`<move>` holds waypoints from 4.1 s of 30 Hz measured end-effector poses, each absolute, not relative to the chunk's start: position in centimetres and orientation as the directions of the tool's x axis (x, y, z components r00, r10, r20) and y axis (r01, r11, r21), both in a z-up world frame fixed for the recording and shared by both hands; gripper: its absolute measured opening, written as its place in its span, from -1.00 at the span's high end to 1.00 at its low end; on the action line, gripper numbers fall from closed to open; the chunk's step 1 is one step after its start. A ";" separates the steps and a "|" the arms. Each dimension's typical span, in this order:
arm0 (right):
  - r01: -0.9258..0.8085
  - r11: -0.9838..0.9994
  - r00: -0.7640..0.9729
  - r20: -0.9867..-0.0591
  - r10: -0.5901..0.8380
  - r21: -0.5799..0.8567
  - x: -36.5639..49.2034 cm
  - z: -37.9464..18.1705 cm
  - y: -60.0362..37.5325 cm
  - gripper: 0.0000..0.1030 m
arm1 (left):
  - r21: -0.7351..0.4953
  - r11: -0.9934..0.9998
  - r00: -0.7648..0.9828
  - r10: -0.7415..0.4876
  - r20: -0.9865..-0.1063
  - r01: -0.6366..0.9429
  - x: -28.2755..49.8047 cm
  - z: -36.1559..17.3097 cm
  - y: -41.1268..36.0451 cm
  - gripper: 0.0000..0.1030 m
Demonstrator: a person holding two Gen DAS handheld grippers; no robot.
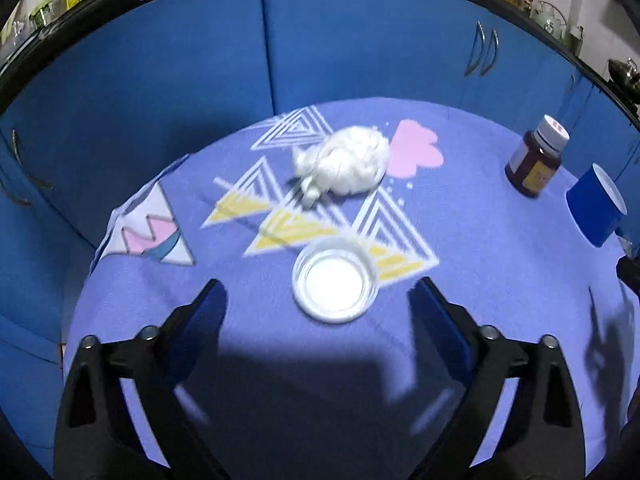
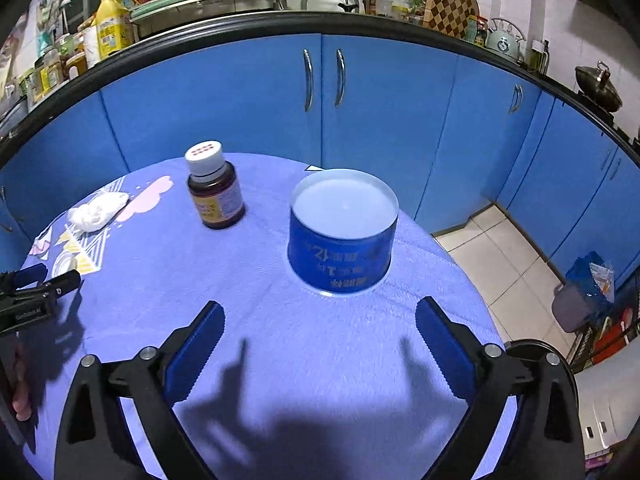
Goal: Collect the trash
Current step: 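Move both tools back over the table, then grasp the white lid with left tool while right tool grasps the blue cup, then carry the white lid and blue cup over the black bin, then open both tools over the bin to drop lid and cup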
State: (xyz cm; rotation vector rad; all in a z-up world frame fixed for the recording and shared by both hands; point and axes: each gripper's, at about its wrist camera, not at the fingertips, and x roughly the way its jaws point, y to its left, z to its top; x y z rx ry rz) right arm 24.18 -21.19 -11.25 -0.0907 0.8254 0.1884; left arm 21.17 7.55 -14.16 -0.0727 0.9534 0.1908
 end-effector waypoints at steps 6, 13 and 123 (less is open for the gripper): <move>-0.191 0.982 0.653 -0.746 0.132 0.006 26.6 -11.6 -21.6 -0.85 | 0.036 0.981 0.577 0.142 -0.805 -0.192 22.6 -13.8 6.8 -0.21; -0.209 0.978 0.647 -0.751 0.134 -0.005 29.4 -11.7 -21.0 -0.85 | -0.001 0.985 0.574 0.098 -0.813 -0.171 23.5 -13.6 7.1 0.22; 0.044 0.984 0.831 -0.540 -0.130 -0.170 11.7 -2.8 -40.2 -0.69 | 0.111 0.928 0.720 -0.197 -0.666 0.356 14.1 -3.1 -23.7 0.21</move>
